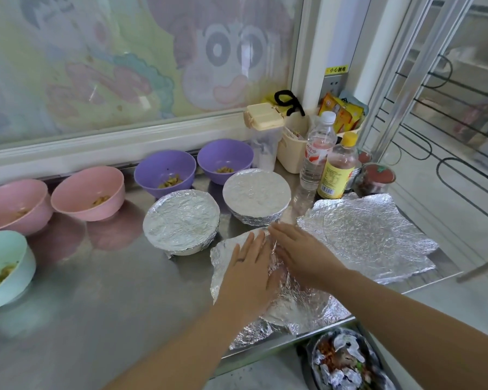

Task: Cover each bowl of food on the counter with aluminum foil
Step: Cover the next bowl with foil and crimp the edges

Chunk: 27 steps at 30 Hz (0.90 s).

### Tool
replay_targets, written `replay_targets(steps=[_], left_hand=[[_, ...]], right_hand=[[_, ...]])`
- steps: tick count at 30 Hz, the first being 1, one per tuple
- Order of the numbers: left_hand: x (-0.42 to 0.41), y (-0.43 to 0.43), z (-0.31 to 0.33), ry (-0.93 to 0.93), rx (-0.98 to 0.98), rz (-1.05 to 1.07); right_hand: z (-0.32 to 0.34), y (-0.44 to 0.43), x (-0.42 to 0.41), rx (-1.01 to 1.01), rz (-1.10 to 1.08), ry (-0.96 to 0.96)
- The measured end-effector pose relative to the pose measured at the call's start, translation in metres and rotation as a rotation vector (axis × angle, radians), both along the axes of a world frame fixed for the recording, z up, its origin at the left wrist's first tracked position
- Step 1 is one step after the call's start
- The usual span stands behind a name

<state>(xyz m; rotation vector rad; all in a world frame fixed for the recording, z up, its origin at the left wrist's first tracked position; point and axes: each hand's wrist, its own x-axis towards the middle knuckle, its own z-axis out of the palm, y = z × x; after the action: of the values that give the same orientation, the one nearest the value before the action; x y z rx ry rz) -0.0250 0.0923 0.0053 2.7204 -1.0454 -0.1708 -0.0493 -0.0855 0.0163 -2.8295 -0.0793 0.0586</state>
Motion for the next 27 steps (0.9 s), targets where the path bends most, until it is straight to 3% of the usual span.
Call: replay_targets(steps=[3,7,9,12,17,20,27], left_hand=[[-0.001,-0.007,-0.013,0.0,-0.021,0.063],[-0.001,-0.005,-0.021,-0.196,-0.099,0.063],[-0.003,-0.005,-0.019,-0.188,-0.136,0.103],[-0.005,-0.003,-0.02,-0.058,-0.256,0.189],[-0.001,-0.001,-0.019,0.326,-0.683,0.444],[0.001,-0.001,-0.021,0.538,-0.827,0.571],[-0.003,-0.001,-0.018,0.576,-0.889,0.592]], right_hand=[[-0.013,0.002,0.004,-0.032,0.018,-0.003],[-0.018,0.004,0.003,-0.037,-0.022,-0.032],[-0.02,0.005,0.006,-0.029,-0.045,-0.028],[-0.026,0.01,0.008,-0.026,-0.07,-0.033],[-0.03,0.015,0.009,-0.052,-0.125,-0.109],[-0.032,0.018,0.01,-0.077,-0.142,-0.112],[-0.017,0.013,0.005,-0.004,-0.129,-0.069]])
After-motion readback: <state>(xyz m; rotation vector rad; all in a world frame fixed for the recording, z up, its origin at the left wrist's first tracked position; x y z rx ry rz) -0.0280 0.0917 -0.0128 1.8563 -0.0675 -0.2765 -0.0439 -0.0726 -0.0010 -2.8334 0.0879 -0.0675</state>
